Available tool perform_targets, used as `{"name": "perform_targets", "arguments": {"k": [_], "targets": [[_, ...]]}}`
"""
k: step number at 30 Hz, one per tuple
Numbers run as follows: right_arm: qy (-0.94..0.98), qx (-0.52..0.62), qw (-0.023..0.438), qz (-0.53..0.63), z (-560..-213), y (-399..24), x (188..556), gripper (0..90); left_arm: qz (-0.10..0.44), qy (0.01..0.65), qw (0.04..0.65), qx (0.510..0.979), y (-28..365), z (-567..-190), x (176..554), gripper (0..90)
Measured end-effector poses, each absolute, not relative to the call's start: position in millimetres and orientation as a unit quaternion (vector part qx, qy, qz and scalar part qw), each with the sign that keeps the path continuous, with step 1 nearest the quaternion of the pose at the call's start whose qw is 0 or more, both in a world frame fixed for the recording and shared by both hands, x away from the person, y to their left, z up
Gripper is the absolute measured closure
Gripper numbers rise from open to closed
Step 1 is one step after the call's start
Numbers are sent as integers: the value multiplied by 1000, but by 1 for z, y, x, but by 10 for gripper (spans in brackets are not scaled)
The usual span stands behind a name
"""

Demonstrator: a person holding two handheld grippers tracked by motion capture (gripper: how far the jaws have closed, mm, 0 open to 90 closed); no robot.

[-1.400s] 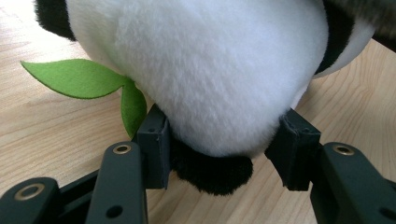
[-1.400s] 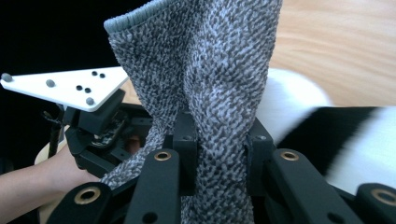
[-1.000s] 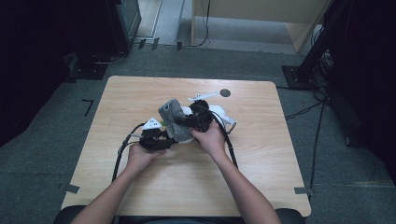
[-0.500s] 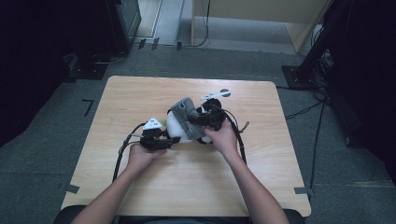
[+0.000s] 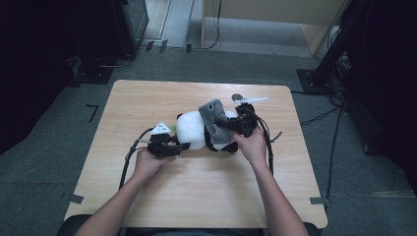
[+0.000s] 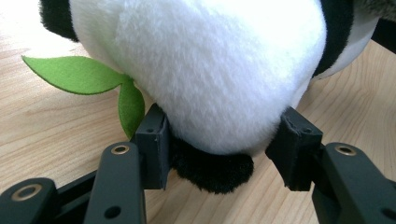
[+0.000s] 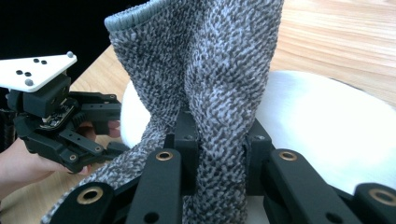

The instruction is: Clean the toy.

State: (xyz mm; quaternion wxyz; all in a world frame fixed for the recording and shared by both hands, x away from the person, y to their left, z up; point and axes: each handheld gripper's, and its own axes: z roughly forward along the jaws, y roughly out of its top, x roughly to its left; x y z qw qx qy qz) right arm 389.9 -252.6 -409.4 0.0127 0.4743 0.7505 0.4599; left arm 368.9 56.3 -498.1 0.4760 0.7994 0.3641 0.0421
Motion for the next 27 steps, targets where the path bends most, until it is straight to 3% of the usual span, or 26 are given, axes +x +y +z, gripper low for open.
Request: {"name": "perform_targets", "arguments": {"k": [6,27], "targets": [[739,492,25,460,-407,-274,387,736,38,363,475,801,57,-497,371,461],[707,533,2,465,-418,-324,389,741,34,366,476,799,57,-497,373,460]]}}
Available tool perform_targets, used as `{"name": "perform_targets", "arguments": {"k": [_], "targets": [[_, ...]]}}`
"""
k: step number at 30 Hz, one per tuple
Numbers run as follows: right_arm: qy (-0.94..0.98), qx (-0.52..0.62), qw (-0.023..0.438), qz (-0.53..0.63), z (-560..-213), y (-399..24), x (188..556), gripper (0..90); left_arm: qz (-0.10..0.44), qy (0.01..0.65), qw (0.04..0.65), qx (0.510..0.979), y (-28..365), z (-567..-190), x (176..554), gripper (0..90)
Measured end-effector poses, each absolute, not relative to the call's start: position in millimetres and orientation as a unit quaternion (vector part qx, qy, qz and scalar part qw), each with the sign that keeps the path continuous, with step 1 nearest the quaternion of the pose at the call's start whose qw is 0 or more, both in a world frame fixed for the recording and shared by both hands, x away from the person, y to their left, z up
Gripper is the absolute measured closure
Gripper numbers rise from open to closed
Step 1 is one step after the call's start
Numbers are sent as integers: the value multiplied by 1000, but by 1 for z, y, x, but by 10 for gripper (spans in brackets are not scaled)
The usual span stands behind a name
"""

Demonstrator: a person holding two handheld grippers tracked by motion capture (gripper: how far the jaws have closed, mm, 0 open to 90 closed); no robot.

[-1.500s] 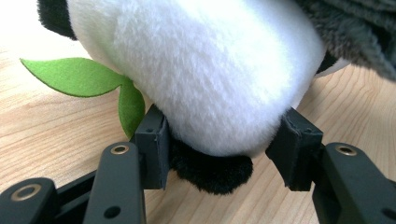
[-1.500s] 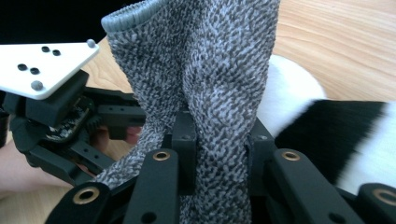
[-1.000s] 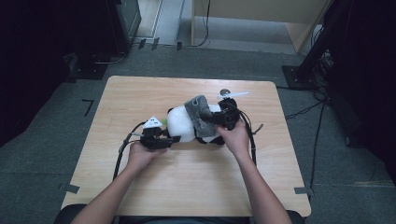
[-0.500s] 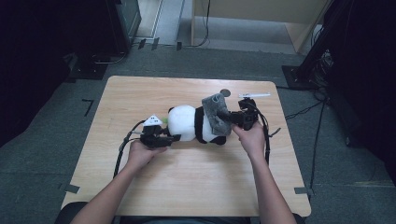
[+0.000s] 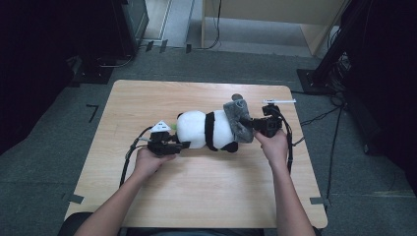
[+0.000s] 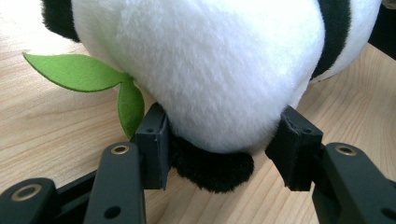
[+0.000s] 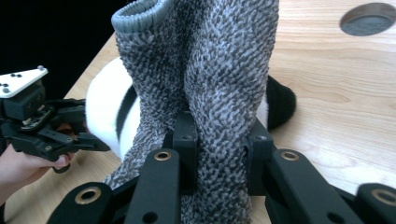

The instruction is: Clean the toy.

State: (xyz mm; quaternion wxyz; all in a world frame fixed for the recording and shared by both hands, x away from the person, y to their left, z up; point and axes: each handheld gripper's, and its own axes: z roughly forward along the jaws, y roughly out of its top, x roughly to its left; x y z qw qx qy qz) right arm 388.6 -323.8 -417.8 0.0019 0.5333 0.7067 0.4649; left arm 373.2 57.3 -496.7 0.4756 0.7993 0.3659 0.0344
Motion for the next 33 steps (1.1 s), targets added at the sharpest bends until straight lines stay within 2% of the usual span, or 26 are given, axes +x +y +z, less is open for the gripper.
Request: {"name": "perform_targets", "arguments": {"k": [7,12,18,23,27,30,33], "targets": [[702,552,19,448,-421,-334,389,759,35,370,472,800,60,-496,374,458],[695,550,27,461,-414,-340,386,763,35,368,471,801,60,-495,374,493],[719,502,44,479,-391,-317,375,766,20,351,478,805,64,-491,372,533],[753,465,56,462,-391,-293,369,766,14,340,475,811,69,-486,368,534],[758,461,50,458,-404,-287,373,767,22,340,470,814,69,-489,368,507],[752,464,31,467,-410,-292,377,768,38,333,470,817,68,-490,367,450],[748,466,34,471,-413,-294,378,769,42,330,472,816,68,-490,368,379]]}}
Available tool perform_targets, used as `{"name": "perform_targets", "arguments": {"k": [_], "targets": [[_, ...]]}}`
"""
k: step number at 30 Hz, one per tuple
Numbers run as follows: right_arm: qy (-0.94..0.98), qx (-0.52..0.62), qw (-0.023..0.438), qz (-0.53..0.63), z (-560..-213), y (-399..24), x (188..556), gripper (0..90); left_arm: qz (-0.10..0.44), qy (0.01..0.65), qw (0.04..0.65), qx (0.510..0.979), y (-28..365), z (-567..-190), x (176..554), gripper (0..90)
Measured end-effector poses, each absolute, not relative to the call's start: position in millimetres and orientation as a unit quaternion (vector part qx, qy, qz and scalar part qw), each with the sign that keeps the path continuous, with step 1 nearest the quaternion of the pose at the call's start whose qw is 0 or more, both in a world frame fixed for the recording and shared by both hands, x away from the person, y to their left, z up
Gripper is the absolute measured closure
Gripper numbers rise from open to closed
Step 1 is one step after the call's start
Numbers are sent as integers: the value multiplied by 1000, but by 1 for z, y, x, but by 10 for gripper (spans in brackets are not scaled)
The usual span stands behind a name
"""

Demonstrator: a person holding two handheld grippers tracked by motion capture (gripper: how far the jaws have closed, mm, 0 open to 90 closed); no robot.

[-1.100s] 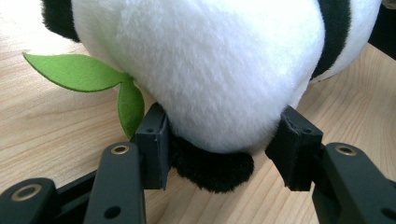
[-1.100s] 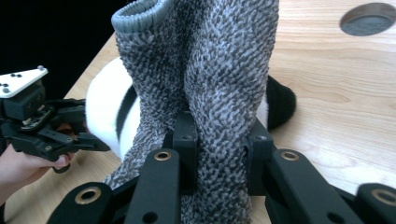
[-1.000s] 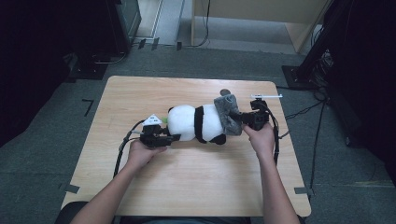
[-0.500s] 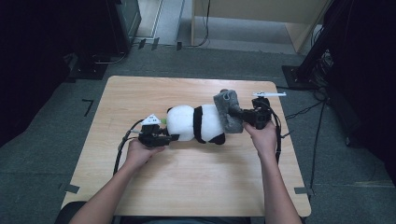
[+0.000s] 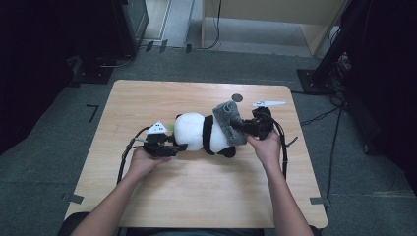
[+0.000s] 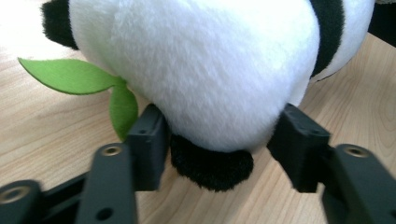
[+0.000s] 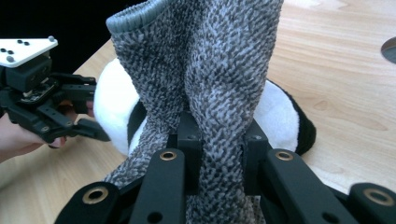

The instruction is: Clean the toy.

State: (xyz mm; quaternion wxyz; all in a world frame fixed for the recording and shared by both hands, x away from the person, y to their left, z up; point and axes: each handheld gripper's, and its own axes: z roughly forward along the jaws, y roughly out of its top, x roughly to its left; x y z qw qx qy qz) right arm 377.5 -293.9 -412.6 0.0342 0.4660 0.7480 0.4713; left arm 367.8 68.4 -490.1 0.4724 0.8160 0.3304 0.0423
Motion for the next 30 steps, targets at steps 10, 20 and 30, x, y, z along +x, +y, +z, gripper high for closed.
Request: {"name": "perform_targets", "arguments": {"k": [10,20,30], "targets": [[739,475,22,478,-419,-299,385,758,53,321,474,818,76,-484,366,347],[737,476,14,479,-421,-300,391,755,51,319,492,808,96,-478,375,382],[728,488,0,482,-427,-300,399,761,47,317,500,805,81,-481,374,317]]}}
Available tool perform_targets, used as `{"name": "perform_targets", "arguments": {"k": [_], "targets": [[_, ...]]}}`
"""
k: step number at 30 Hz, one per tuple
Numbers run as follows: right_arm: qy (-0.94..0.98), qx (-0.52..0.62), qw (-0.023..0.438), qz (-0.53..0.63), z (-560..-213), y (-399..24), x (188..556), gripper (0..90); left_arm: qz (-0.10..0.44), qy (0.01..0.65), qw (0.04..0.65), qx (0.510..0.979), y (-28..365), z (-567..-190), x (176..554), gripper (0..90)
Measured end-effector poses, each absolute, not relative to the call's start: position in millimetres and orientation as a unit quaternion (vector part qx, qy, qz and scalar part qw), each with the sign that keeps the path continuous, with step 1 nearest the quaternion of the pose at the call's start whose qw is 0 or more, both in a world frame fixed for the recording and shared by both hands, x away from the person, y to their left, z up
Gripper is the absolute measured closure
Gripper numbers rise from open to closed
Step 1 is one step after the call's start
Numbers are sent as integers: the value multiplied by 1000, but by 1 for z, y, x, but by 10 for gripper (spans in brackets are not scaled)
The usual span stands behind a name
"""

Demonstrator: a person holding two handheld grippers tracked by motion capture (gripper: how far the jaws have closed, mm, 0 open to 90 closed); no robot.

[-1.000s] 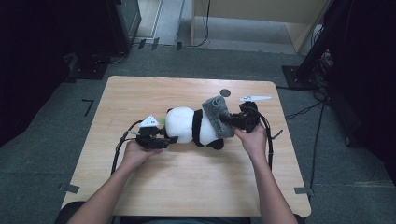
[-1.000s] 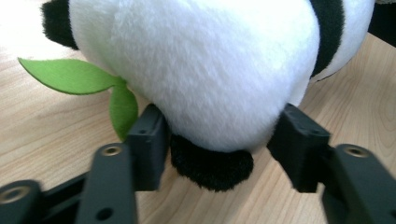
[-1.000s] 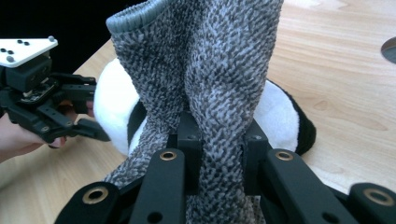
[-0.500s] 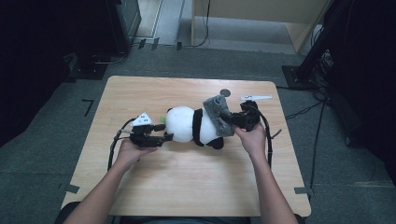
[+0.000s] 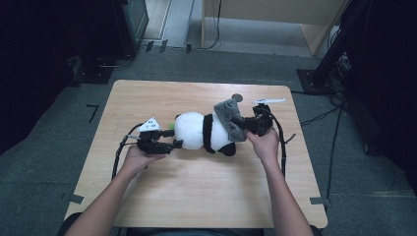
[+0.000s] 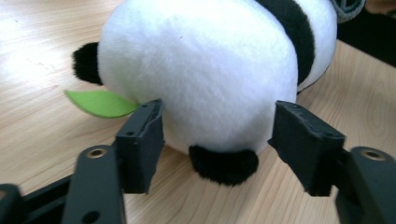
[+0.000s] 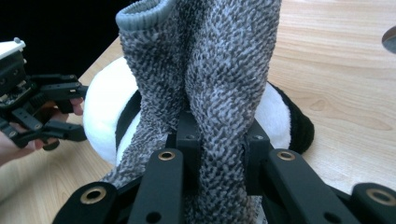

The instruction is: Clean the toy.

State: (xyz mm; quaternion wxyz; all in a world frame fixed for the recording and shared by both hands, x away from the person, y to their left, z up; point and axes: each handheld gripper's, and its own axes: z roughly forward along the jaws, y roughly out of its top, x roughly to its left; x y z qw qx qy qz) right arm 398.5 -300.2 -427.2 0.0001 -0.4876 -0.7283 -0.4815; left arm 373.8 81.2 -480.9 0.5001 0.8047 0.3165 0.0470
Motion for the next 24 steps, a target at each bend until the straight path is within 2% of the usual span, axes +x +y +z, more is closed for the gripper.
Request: {"name": "perform_targets", "arguments": {"k": [4,6,10,14,16,24], "targets": [[-721,-491,4,-489,-431,-301,398,761,45,332,507,794,73,-486,378,267],[-715,-494,6,-494,-433,-303,398,761,49,339,507,791,70,-489,379,280],[-707,-501,10,-500,-432,-310,397,761,62,345,501,791,67,-489,381,489],[-703,-514,0,-491,-435,-319,394,767,60,348,492,796,65,-488,381,592],[-702,-526,-15,-480,-440,-324,392,773,55,350,490,796,66,-488,381,597],[-679,-563,10,-471,-465,-332,392,778,51,355,495,792,68,-490,381,585]]}}
